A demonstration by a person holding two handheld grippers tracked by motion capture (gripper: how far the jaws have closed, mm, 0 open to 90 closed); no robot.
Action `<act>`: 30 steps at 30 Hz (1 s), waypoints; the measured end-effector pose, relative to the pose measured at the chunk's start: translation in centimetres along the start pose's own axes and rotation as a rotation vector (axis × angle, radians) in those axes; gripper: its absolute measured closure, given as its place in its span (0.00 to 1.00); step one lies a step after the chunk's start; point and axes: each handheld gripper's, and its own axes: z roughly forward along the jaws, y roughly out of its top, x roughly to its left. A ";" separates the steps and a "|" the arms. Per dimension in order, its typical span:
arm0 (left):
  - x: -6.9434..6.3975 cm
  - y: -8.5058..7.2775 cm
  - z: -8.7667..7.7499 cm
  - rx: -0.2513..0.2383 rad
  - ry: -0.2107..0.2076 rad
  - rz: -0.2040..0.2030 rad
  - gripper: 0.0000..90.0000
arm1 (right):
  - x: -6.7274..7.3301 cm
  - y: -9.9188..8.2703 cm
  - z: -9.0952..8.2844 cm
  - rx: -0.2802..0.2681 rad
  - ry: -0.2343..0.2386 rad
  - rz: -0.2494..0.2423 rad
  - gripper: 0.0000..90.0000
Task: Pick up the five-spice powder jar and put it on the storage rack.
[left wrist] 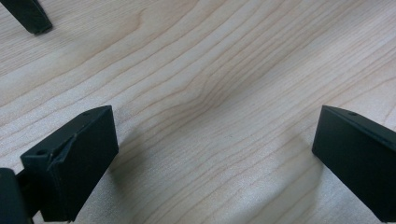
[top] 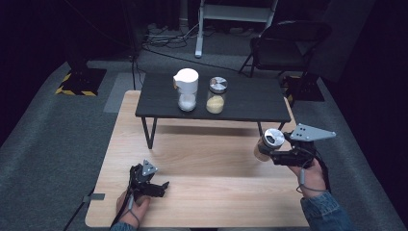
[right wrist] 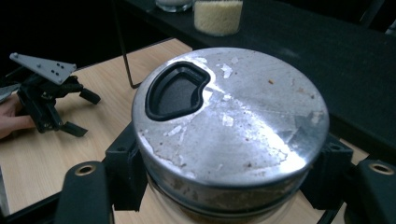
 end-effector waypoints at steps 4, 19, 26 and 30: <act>0.0 0.0 0.0 0.000 0.000 0.000 0.00 | -0.4 1.7 0.2 0.002 -0.008 -0.003 0.34; 0.0 0.0 0.0 0.001 -0.001 0.000 0.00 | -1.8 6.4 1.8 -0.030 -0.026 0.021 0.34; 0.0 0.0 0.0 0.001 -0.001 0.000 0.00 | -2.5 8.5 2.6 -0.040 -0.043 0.011 0.34; 0.0 0.0 0.0 0.001 -0.001 0.000 0.00 | -2.8 9.4 3.4 -0.041 -0.053 0.008 0.34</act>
